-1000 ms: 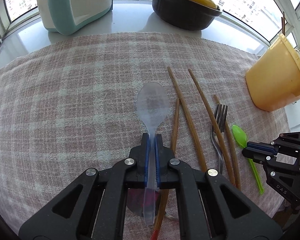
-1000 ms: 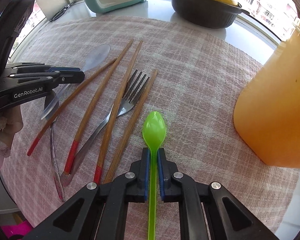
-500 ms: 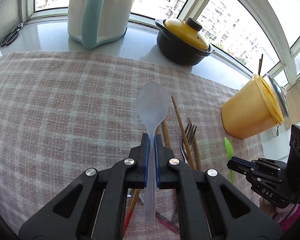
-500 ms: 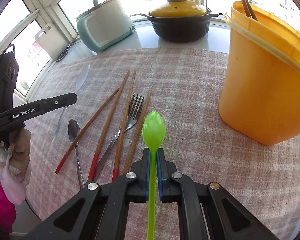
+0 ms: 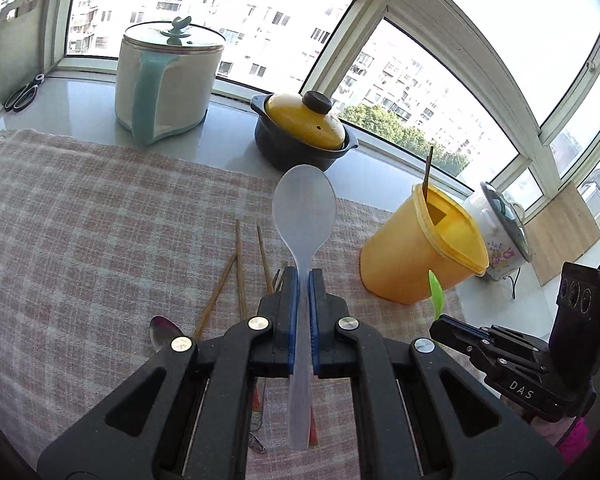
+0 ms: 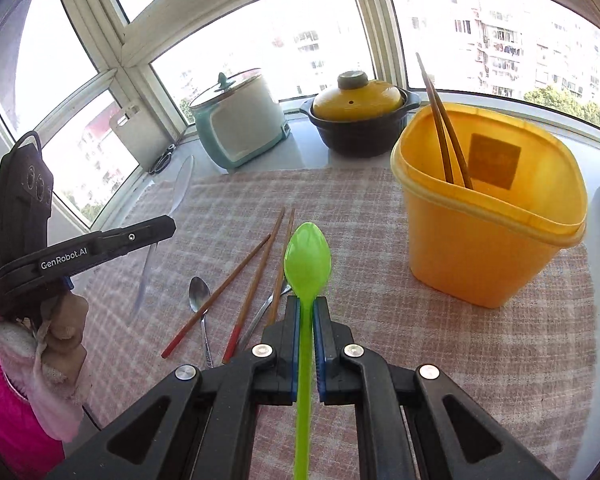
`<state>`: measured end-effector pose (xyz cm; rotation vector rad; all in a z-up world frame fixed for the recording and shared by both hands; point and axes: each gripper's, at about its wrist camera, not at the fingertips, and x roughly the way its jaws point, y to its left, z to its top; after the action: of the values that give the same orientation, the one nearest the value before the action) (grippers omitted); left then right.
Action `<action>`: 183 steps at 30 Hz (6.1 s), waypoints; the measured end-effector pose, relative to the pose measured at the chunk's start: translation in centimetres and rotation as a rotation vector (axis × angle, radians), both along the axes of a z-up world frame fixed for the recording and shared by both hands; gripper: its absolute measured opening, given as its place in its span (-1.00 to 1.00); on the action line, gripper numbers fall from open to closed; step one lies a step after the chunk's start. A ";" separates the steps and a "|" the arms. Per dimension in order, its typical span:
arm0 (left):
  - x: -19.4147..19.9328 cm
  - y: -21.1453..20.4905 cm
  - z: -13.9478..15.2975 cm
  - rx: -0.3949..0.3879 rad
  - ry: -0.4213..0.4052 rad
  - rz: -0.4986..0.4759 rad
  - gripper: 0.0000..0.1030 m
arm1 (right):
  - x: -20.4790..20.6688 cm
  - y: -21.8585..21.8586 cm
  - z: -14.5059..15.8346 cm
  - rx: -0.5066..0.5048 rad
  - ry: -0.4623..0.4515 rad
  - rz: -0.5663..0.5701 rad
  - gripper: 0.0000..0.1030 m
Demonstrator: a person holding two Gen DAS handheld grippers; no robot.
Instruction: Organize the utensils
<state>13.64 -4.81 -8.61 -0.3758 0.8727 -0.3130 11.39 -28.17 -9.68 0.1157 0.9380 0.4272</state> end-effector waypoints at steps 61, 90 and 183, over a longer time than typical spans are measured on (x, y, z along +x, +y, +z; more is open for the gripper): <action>12.5 -18.2 1.9 -0.128 -0.174 0.037 -0.94 | 14.5 -13.4 6.6 0.071 -0.268 -0.050 -0.93; 8.5 -18.6 1.4 -0.072 -0.189 -0.032 -0.94 | 11.6 -14.1 4.0 0.051 -0.227 -0.073 -0.93; 1.0 2.0 -9.5 0.287 0.253 -0.146 -0.48 | 6.6 10.1 -6.1 -0.133 0.179 0.250 -0.40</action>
<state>14.68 -2.78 -18.13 -0.0849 1.1793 -0.2731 17.99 -18.05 -15.81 -0.0867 1.1602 0.5904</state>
